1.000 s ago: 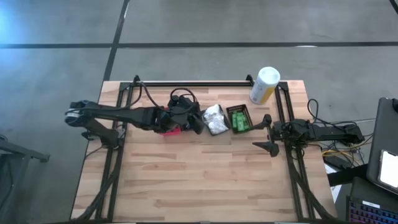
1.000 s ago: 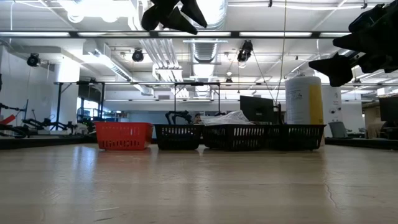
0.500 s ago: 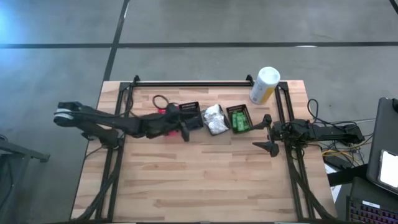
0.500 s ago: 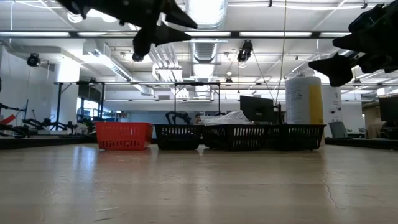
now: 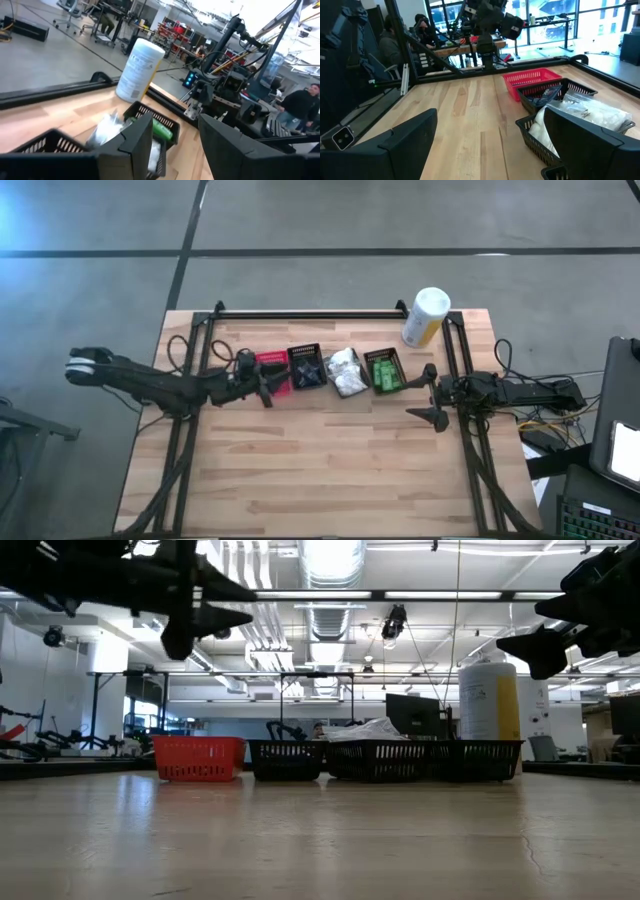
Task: Pick & Place Travel size toiletries
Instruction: Return to Home Position
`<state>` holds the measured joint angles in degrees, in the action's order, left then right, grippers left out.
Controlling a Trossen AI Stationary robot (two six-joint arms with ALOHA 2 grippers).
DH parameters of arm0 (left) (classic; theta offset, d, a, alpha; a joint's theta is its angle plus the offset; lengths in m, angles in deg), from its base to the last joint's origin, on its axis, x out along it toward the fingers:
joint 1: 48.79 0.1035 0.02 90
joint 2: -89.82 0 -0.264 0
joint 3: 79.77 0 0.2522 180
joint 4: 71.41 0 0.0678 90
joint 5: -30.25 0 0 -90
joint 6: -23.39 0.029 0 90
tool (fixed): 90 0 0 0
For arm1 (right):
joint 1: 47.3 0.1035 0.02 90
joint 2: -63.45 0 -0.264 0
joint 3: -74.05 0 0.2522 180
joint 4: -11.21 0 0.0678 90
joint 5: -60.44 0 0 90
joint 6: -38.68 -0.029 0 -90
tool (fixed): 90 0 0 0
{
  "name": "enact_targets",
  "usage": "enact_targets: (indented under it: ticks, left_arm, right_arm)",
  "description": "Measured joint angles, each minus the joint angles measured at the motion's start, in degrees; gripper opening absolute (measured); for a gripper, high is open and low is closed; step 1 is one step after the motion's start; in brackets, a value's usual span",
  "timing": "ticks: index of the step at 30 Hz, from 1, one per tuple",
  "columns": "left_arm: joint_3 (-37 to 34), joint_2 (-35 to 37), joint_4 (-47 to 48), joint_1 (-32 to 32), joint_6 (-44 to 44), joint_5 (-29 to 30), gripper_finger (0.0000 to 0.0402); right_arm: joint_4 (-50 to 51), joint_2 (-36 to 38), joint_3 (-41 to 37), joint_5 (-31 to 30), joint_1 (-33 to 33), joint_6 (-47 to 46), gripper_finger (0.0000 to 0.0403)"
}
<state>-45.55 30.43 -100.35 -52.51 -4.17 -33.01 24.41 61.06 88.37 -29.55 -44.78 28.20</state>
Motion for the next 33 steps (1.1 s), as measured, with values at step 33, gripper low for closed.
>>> enact_targets:
  ticks: [33]
  left_arm:
    - [-19.0,7.2,-19.4,0.0,-6.0,4.8,0.0165]
  right_arm:
    - [0.0,0.0,0.0,0.0,0.0,0.0,0.0364]
